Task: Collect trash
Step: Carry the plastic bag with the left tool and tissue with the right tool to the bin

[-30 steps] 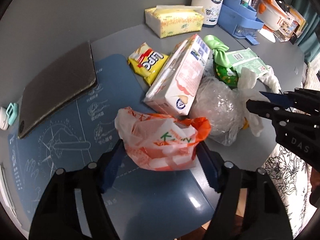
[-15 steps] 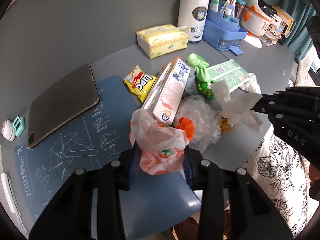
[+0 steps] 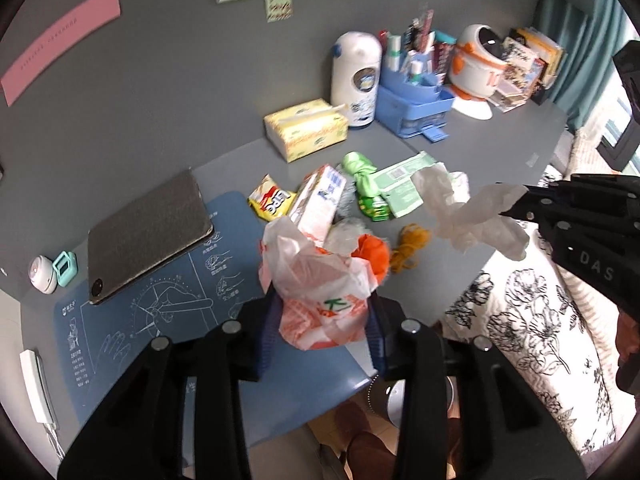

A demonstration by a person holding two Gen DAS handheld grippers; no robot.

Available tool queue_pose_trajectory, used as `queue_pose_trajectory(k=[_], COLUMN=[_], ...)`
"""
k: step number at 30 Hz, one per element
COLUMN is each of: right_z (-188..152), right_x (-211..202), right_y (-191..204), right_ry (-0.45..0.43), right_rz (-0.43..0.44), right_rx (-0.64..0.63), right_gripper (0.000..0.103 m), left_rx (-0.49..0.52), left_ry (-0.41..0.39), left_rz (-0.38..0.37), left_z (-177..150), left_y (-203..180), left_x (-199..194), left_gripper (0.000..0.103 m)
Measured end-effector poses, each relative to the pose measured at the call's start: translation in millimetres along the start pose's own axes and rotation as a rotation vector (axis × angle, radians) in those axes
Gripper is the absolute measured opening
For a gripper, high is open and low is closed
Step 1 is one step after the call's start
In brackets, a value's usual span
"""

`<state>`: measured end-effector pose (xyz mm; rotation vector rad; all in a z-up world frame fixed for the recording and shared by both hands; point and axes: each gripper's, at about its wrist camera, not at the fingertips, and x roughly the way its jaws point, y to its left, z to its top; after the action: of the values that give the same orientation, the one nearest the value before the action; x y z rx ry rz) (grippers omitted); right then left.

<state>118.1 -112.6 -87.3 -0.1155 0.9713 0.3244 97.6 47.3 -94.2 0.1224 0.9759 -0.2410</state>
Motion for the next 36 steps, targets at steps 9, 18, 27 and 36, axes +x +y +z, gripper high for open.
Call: queue_pose_trajectory(k=[9,18,27,36], right_z=[-74.4,-192.3,-289.6,-343.5], right_x=[-54.7,-69.1,-15.1,82.4], right_y=[-6.8,-30.0,-45.5,-50.4], right_ry=[0.048,0.147,0.288,0.351], right_rz=[0.012,0.082,0.103,0.096], right_rx=[0.052,0.05,0.09,0.105], right_gripper=[0.003,0.003,0.003,0.004], left_rx=[0.039,-0.037,-0.117,-0.137], left_ry=[-0.005,0.051,0.143,0.214], left_rz=[-0.058,-0.071,-0.18,-0.168], left_z=[-32.2,-110.8,-196.4,-244.0], left_y=[-46.5,-119.8,-163.8,-170.6], left_x=[-31.9,-32.4,18.1,89.2], left_gripper=[0.038,0.038,0.038,0.038])
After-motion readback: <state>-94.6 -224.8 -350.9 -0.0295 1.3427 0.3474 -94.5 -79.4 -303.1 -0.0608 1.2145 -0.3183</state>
